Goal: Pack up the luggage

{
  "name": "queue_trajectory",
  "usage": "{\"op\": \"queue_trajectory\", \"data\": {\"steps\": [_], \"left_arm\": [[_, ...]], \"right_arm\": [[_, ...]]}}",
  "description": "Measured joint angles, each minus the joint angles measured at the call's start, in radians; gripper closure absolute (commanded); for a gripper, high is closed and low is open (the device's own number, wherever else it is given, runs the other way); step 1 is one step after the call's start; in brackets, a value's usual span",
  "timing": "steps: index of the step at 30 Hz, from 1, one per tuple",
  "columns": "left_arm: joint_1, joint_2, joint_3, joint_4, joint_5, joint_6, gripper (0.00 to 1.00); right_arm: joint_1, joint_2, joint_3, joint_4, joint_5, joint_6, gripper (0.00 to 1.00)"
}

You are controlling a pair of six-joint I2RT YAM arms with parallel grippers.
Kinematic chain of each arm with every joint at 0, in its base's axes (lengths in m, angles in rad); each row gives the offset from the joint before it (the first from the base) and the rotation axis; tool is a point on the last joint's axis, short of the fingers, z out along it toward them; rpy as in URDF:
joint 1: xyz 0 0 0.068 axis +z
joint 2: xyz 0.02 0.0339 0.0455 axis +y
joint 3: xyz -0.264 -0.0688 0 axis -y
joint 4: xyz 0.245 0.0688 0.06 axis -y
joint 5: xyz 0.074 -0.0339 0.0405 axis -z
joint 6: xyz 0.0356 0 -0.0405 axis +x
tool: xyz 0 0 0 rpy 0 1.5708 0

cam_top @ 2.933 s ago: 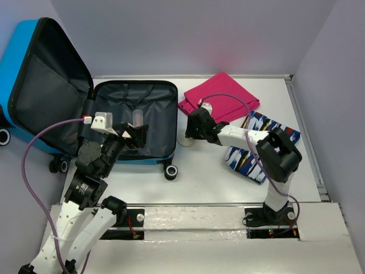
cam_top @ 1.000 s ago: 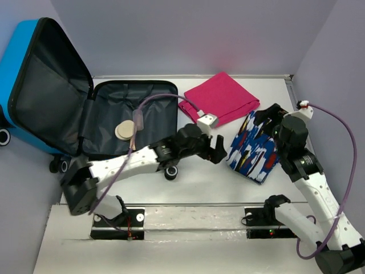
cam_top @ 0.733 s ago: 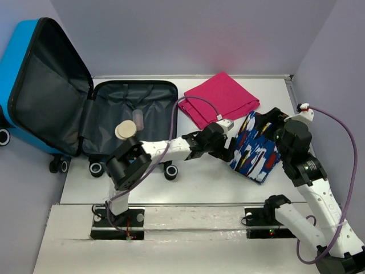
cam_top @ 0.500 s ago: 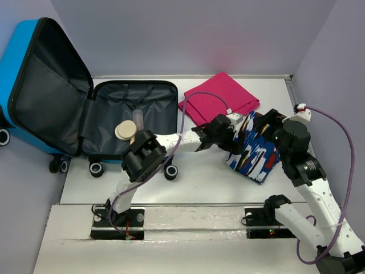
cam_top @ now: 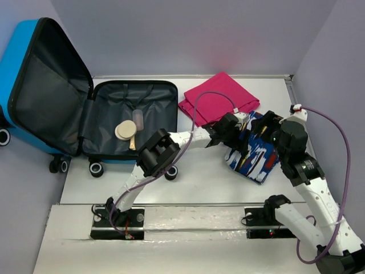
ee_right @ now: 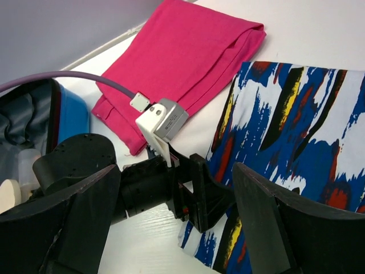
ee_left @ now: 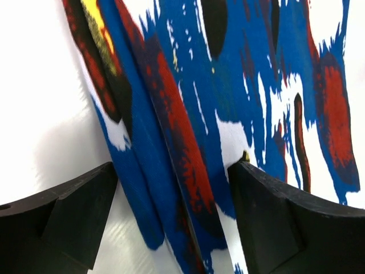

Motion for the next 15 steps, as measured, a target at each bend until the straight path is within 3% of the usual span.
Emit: {"op": "queue_trajectory", "data": {"steps": [2, 4, 7, 8, 9, 11, 12, 15], "left_arm": [[0.000, 0.013, 0.020, -0.003, -0.003, 0.003, 0.05], [-0.001, 0.032, 0.045, -0.002, -0.003, 0.006, 0.28], [-0.003, 0.058, 0.063, 0.011, -0.013, 0.011, 0.54], [-0.003, 0.061, 0.063, 0.013, -0.018, 0.009, 0.54], [-0.003, 0.064, 0.062, 0.019, -0.017, 0.009, 0.61], [-0.003, 0.066, 0.046, 0.046, -0.010, -0.006, 0.90], [-0.005, 0.066, 0.037, 0.060, -0.010, -0.016, 0.94], [-0.003, 0.027, -0.081, 0.187, -0.006, -0.042, 0.94]], "right_arm": [[0.000, 0.001, -0.002, 0.000, -0.003, -0.001, 0.16], [0.000, 0.001, -0.007, 0.001, -0.003, 0.000, 0.17], [0.000, 0.001, -0.018, 0.007, -0.006, 0.000, 0.17], [0.000, 0.002, -0.020, 0.007, -0.012, 0.001, 0.17], [0.000, 0.007, -0.021, 0.007, -0.021, 0.002, 0.17], [-0.006, 0.016, -0.021, 0.010, -0.041, 0.003, 0.17], [-0.011, 0.023, -0.022, 0.011, -0.051, 0.006, 0.17], [-0.025, 0.026, -0.022, 0.011, -0.066, 0.010, 0.17]]}}
